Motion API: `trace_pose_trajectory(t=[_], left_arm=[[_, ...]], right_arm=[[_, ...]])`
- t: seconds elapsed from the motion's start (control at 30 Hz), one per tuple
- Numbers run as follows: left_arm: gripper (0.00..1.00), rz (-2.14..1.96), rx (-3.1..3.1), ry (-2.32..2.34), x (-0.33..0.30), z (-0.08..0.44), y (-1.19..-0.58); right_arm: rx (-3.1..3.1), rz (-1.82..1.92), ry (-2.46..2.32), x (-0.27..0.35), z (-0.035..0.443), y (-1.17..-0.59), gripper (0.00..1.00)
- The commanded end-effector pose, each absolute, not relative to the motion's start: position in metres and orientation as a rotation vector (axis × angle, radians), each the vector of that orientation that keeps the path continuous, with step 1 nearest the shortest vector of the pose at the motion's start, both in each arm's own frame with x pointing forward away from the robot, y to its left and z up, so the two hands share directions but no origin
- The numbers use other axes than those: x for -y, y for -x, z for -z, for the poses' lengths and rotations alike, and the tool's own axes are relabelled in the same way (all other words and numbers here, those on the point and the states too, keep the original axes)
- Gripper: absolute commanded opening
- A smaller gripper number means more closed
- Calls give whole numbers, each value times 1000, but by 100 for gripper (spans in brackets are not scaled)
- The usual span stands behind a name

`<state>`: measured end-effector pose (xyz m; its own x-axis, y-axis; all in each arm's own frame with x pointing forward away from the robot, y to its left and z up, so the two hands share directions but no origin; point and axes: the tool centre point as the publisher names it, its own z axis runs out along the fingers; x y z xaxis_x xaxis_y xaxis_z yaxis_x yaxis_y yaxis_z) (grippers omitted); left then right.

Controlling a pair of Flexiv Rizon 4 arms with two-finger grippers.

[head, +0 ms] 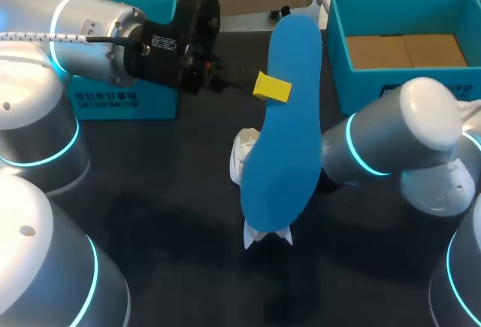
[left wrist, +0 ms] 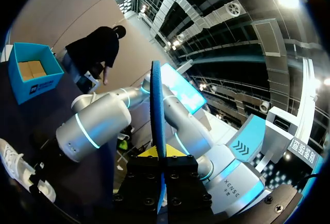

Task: Take the shoe out of the shoebox, open the shoe tongue, remove and reinsert the insole, then place the shoe into the shoebox

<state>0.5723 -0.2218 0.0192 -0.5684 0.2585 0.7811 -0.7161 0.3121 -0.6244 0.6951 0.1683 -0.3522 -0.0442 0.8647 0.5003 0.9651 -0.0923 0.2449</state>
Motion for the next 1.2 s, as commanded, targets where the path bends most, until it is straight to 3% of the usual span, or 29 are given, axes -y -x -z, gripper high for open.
trace_pose_trajectory(t=[0.03, 0.67, 1.2], left_arm=[[0, -1403, 1703, -418, 222, -18, -571], [0, -1403, 1703, -418, 222, -18, -571], [0, -1403, 1703, -418, 222, -18, -571]], right_arm=[[1934, 860, 1965, -150, 336, -692, 100], [1939, 873, 1940, -150, 333, -693, 100], [1835, 1073, 1697, -130, 243, -689, 100]])
